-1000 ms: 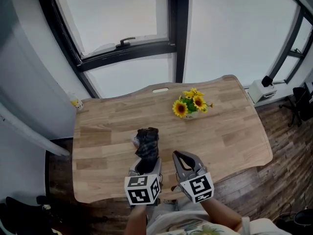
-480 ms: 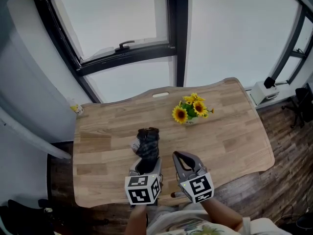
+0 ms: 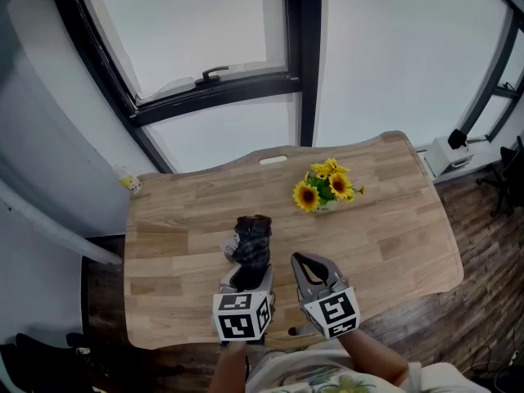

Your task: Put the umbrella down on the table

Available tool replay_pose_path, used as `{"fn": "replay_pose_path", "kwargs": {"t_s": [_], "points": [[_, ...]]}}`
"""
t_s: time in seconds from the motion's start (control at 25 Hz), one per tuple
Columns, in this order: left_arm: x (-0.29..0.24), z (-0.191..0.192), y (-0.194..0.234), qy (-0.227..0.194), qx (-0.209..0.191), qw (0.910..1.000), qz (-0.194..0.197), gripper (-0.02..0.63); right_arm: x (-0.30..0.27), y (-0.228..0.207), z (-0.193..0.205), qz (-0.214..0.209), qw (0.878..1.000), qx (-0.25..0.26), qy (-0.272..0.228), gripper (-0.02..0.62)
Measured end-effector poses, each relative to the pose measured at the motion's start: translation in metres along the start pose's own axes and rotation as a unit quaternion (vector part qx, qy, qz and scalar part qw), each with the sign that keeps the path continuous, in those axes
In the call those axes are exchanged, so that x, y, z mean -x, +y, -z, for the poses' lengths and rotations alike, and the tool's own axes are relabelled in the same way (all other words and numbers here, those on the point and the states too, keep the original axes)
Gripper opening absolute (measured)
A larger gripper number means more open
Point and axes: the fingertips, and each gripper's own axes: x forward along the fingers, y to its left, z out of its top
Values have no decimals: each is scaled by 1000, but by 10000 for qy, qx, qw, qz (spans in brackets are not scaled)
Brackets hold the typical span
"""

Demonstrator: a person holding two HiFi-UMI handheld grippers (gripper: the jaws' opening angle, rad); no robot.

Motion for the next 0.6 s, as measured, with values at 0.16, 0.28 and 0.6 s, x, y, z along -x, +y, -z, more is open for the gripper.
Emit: {"fn": "replay_pose_path", "kwargs": {"t_s": [0.16, 0.28, 0.6], "points": [[-7, 1, 3, 87, -2, 10000, 5, 219, -7, -2, 2, -58, 10000, 14, 61, 2], [-11, 2, 5, 150, 4, 9999, 3, 219, -10, -4, 5, -79, 9999, 14, 108, 2], [-22, 6, 7, 288, 4, 9996, 7, 219, -16, -11, 13, -86, 9997, -22, 212, 2]]}}
